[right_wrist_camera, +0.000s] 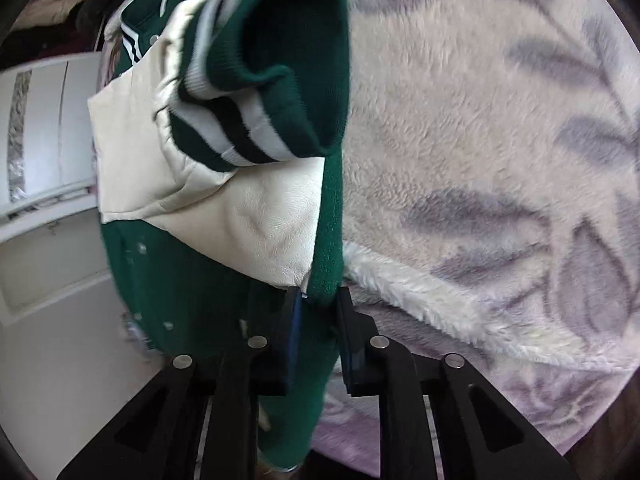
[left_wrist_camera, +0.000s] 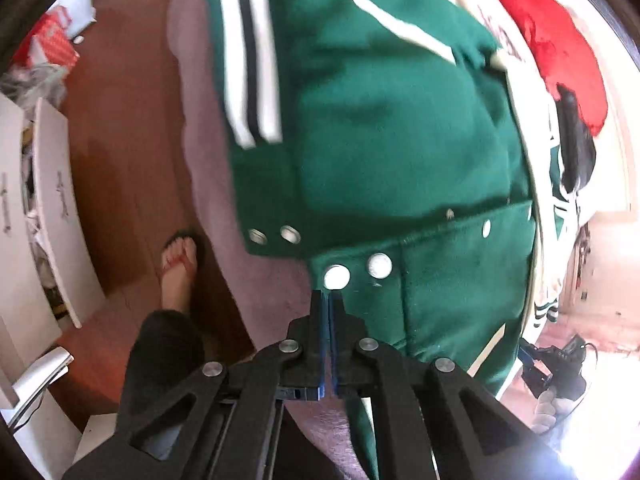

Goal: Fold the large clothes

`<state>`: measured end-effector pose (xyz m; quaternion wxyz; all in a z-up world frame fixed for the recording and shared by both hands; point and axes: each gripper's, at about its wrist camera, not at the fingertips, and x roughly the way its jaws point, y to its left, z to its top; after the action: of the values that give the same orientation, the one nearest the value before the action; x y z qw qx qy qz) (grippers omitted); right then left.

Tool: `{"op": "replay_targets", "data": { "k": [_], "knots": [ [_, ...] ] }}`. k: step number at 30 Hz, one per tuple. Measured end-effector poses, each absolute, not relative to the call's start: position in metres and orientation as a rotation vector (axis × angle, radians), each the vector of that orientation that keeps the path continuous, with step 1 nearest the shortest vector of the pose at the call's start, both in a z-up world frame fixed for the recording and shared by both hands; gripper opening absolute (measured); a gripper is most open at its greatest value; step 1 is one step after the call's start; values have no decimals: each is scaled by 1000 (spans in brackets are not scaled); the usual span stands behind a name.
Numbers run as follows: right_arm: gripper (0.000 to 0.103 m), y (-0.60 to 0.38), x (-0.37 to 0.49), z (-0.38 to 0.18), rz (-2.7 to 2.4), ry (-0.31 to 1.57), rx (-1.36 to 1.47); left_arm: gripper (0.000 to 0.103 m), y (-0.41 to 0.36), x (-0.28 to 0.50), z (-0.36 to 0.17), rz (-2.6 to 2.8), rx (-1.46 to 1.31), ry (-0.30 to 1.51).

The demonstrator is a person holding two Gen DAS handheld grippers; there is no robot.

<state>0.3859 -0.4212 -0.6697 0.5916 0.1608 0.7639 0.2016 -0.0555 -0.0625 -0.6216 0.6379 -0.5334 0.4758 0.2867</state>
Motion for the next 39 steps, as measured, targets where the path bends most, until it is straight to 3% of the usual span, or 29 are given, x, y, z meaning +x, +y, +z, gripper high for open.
{"op": "replay_targets", "data": {
  "k": [4,7,8,9,11,13,15,16,20,21,22,24,26,28,29,39],
  "knots": [
    [13,-425,378,-664,388,1747,331,2,-68,-44,-640,630,-1291,1068],
    [18,-427,374,-656,433,1764,365,2,-69,-48,-645,629,-1332,1038],
    [26,-428,372,-654,446,1776,370,2,-70,-53,-646,629,-1342,1026],
    [43,-430,368,-654,460,1784,385,2,-70,-57,-645,627,-1348,1016],
    [58,-433,361,-654,461,1800,406,5,-70,-68,-646,632,-1371,999],
    [58,-434,354,-659,464,1827,432,25,-69,-79,-647,625,-1416,963],
    [58,-434,344,-666,464,1851,470,85,-70,-85,-647,620,-1430,912],
    [58,-431,342,-670,465,1859,492,92,-71,-85,-648,605,-1440,892],
    [58,-423,330,-684,491,1856,583,90,-72,-59,-665,595,-1466,909],
    [58,-421,328,-685,493,1846,605,69,-72,-52,-663,607,-1438,891],
    [58,-419,326,-685,498,1837,635,22,-73,-44,-658,599,-1392,877],
    [58,-414,324,-683,489,1827,681,16,-74,-34,-644,616,-1298,885],
    [57,-416,320,-676,472,1790,700,14,-76,-33,-624,630,-1235,843],
    [32,-419,318,-670,440,1749,712,13,-75,-35,-608,618,-1198,816],
    [8,-421,318,-668,431,1736,711,13,-74,-36,-604,607,-1196,811],
    [5,-412,304,-688,260,1747,483,19,-56,-47,-641,580,-1312,889]
  ]
}}
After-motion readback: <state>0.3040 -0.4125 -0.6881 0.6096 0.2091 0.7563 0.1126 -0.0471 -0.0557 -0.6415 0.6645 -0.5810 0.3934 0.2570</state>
